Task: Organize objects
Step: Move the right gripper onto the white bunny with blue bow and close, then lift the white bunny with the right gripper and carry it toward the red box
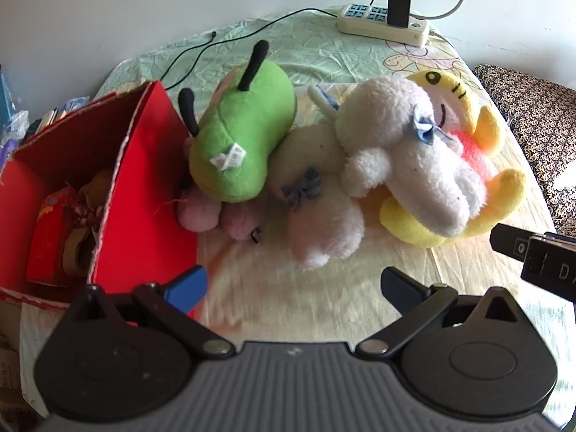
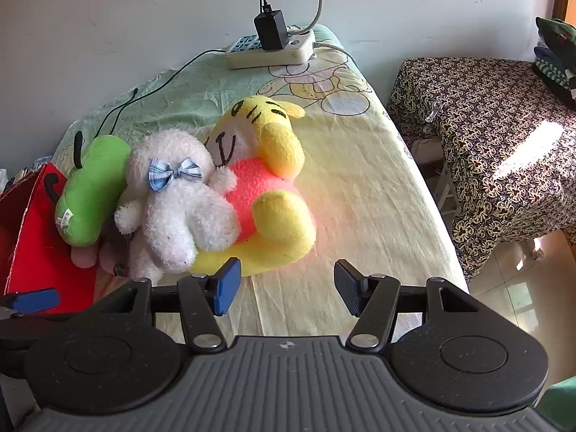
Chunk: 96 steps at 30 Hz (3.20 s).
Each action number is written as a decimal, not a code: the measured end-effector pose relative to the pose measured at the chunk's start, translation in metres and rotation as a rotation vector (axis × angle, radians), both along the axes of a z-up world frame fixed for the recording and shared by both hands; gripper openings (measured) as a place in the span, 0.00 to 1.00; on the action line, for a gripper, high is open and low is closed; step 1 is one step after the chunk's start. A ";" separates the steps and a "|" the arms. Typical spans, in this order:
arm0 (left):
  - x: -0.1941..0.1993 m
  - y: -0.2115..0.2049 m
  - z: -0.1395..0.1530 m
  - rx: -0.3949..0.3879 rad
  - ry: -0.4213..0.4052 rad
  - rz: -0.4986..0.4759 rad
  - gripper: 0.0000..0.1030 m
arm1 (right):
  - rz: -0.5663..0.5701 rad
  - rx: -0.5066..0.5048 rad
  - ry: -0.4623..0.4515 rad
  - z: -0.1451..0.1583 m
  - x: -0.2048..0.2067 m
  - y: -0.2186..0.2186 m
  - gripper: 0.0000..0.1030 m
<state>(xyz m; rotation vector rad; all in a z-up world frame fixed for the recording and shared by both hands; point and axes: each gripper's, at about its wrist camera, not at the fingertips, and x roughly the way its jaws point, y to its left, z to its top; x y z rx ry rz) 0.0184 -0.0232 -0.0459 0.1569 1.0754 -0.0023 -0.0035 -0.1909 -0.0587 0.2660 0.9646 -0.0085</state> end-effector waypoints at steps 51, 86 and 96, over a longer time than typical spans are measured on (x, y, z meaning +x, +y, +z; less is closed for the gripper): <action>0.053 0.017 -0.014 -0.527 0.007 -0.250 0.65 | 0.324 0.509 -0.059 -0.010 0.083 -0.025 0.41; -0.029 0.013 0.020 -0.355 -0.151 -0.362 0.60 | 0.363 0.571 -0.118 0.004 0.008 -0.002 0.36; -0.076 0.038 0.044 -0.328 -0.225 -0.283 0.59 | 0.479 0.555 -0.154 0.026 -0.018 0.028 0.36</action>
